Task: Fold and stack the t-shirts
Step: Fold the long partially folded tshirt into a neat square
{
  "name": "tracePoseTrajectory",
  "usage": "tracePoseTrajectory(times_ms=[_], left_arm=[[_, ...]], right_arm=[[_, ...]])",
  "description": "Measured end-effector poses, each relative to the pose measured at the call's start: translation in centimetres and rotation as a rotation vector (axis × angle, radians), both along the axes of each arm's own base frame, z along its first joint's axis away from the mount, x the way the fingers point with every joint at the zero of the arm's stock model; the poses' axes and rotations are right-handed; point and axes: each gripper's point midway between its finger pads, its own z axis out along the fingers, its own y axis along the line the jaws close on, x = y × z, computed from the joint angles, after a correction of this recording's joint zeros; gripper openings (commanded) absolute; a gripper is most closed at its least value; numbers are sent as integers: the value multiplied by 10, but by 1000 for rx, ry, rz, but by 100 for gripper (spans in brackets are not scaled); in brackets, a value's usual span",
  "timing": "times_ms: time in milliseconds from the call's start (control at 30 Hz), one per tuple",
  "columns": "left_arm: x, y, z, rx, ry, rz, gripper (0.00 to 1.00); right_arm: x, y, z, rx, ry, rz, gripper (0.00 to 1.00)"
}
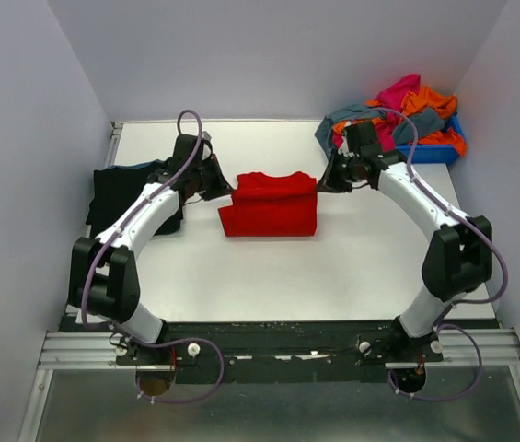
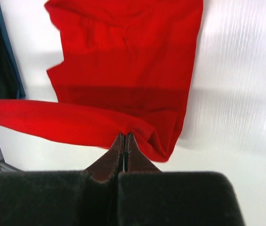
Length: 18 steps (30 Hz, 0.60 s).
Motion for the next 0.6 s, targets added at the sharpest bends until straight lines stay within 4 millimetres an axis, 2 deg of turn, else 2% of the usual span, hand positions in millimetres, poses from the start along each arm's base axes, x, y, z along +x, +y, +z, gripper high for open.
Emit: tracePoseTrajectory(times_ms=[133,333,433,467,500,533,600], left_arm=[[27,3,-13,7,24,18,0],[85,-2,-28,-10,17,32,0],[109,-5,-49,-21,35,34,0],[116,-6,-55,-23,42,34,7],[121,-7,-61,-26,51,34,26],[127,-9,-66,-29,57,31,43],[137,-13,-77,-34,66,24,55]], right_arm=[[34,2,-9,-8,17,-20,1],[86,0,-27,-14,36,-55,1],[107,-5,-39,-18,56,-75,1],[114,-6,-44,-18,62,-82,6],[122,-7,-48,-17,65,-88,16],[129,-8,-53,-15,69,-93,31],[139,-10,-65,-14,84,-106,56]])
